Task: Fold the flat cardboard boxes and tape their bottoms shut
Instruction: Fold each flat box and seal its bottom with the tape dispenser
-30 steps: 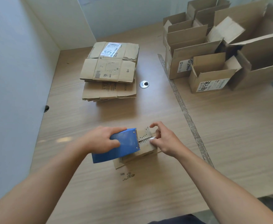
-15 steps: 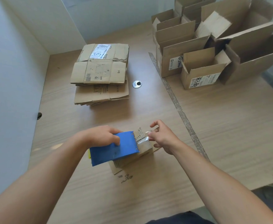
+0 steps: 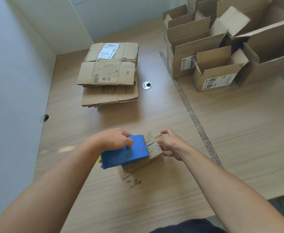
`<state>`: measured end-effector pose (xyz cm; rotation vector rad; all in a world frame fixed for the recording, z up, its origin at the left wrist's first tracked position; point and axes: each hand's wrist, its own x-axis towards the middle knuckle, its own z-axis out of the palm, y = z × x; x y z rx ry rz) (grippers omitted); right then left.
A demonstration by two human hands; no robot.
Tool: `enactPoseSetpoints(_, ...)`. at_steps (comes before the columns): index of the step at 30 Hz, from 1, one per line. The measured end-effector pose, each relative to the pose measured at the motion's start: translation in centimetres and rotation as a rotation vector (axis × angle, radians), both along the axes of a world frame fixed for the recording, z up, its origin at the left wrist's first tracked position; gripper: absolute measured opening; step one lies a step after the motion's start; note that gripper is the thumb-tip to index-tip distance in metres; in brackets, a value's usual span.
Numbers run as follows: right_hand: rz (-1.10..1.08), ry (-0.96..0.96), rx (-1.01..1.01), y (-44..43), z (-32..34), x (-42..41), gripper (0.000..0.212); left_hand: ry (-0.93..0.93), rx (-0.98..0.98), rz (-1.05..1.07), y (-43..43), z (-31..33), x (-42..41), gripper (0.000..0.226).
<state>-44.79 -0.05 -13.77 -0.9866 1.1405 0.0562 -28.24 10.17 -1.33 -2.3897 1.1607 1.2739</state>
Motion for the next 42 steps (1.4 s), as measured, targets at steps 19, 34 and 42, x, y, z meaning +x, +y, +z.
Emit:
enactPoseSetpoints(19, 0.975, -0.321, -0.956, -1.9, -0.7, -0.5, 0.100, 0.005, -0.043, -0.016, 1.4, 0.6, 0.6, 0.029)
enactPoseSetpoints(34, 1.044, -0.451, -1.052, -2.3, -2.1, -0.4, 0.058, 0.139, 0.025, 0.162, 6.8, 2.1, 4.2, 0.040)
enactPoseSetpoints(42, 1.214, -0.346, -1.162, -2.3, -1.0, -0.1, 0.058, 0.215, 0.023, 0.300, 13.6, 2.1, 6.6, 0.044)
